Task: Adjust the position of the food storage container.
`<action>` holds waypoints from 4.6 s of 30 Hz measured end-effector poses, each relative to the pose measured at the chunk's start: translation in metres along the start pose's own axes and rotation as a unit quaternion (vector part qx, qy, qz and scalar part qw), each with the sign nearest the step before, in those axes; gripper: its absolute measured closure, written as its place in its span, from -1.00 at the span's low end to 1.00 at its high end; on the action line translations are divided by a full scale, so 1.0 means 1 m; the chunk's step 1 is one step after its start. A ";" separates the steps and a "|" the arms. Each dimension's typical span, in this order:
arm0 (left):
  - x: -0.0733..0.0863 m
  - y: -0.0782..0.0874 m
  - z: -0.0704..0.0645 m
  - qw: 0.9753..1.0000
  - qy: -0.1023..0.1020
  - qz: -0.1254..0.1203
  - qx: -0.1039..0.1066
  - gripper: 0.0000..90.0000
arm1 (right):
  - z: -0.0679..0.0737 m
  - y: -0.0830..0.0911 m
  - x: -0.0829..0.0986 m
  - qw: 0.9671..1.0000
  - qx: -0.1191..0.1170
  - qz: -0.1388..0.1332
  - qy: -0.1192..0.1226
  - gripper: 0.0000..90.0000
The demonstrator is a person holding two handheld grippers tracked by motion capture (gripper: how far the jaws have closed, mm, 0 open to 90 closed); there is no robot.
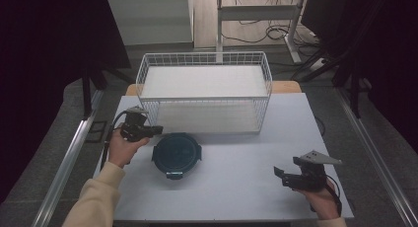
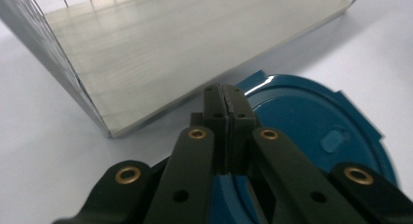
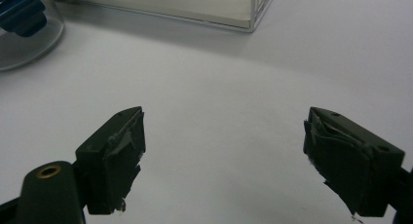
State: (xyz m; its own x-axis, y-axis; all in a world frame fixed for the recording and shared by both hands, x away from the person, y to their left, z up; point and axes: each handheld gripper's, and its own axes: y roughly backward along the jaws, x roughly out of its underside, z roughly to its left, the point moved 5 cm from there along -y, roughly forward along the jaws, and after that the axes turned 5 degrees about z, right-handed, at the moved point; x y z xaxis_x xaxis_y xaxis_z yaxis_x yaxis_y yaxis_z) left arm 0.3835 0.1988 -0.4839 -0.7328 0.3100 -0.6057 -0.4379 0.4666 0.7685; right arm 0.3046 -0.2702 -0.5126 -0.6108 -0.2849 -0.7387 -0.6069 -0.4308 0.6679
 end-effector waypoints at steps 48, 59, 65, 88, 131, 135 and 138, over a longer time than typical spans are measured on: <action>0.022 -0.035 -0.036 0.996 -0.052 0.075 -0.022 1.00 | -0.001 -0.003 0.002 1.000 0.000 0.008 -0.008 -0.66; 0.021 -0.042 -0.059 0.995 -0.066 0.075 0.006 1.00 | 0.001 -0.002 0.000 1.000 -0.010 0.000 -0.016 -0.65; 0.019 -0.046 -0.072 0.994 -0.076 0.073 0.010 1.00 | 0.001 -0.001 0.000 1.000 -0.009 -0.001 -0.017 -0.65; 0.021 -0.051 -0.087 0.994 -0.077 0.068 0.048 1.00 | 0.000 -0.002 0.001 1.000 -0.004 0.002 -0.017 -0.65; 0.069 0.011 -0.080 0.996 0.020 -0.035 0.077 -0.12 | 0.010 -0.001 -0.002 1.000 -0.003 -0.008 -0.001 -0.63; 0.074 0.012 -0.077 0.994 0.042 -0.041 0.091 -0.21 | 0.010 -0.002 -0.001 1.000 -0.006 -0.007 0.001 -0.63; 0.075 0.014 -0.075 0.993 0.050 -0.049 0.092 -0.26 | 0.011 -0.002 -0.001 1.000 -0.009 -0.008 0.001 -0.63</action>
State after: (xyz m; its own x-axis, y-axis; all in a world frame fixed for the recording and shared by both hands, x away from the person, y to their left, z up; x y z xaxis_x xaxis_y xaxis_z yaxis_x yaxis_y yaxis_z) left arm 0.2830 0.1666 -0.5034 -0.7436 0.1753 -0.6453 -0.4143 0.6366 0.6504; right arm 0.3010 -0.2598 -0.5118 -0.6004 -0.2796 -0.7492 -0.6071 -0.4505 0.6546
